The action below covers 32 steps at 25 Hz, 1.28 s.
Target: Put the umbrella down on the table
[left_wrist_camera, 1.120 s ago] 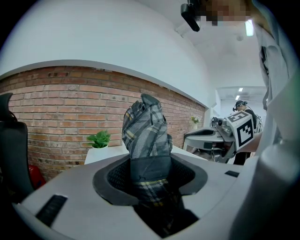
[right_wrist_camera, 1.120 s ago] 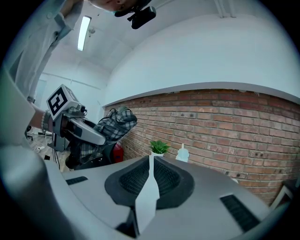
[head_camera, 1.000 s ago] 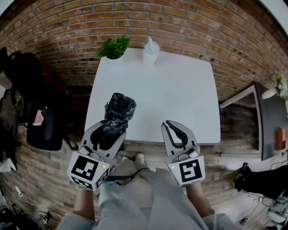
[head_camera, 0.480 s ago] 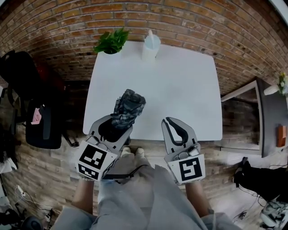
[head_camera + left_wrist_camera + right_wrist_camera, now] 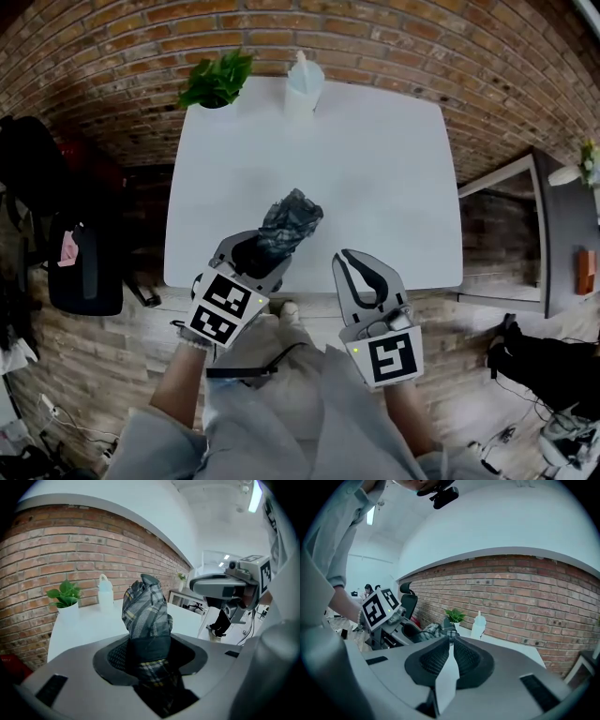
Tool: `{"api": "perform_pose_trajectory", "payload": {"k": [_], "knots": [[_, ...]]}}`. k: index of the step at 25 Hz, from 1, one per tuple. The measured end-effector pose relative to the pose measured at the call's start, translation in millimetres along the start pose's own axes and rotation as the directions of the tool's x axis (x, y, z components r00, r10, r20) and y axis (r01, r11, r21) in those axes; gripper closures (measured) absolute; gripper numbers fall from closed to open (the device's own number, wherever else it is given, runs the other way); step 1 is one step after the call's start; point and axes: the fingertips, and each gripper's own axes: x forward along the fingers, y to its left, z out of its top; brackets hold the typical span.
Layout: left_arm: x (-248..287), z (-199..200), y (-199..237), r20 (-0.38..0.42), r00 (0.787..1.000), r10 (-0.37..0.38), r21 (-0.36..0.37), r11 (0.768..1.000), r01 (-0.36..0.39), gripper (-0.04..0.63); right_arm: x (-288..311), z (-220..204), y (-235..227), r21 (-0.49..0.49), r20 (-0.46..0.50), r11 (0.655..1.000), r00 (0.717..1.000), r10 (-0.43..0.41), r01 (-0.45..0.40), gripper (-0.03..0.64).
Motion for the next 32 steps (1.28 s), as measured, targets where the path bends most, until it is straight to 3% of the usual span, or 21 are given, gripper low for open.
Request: {"api": "perform_pose_trajectory", "payload": {"k": [10, 18, 24, 32], "knots": [[68.6, -44.8, 6.0, -0.169, 0.984, -0.052, 0.031, 0.998, 0.058, 0.368, 6.2, -19.0, -10.8, 0.007, -0.048, 1.000, 0.999, -0.023, 0.024, 0.560], [97.8, -75.8, 7.6, -0.321, 0.944, -0.074, 0.029, 0.996, 0.088, 0.364, 6.9, -31.9, -10.9, 0.016, -0.097, 0.999, 0.995, -0.038, 0.039, 0.560], [105.9, -82.6, 12.8, -0.340, 0.936, -0.092, -0.011, 0.996, 0.093, 0.349, 7.8, -39.8, -9.2, 0.022, -0.125, 0.999, 0.991, -0.043, 0.046, 0.560], [102.2, -79.5, 15.7, -0.310, 0.945, -0.101, -0.028, 0.995, 0.097, 0.307, 11.5, -40.8, -3.0, 0.032, -0.129, 0.998, 0.991, -0.041, 0.046, 0.560]]}}
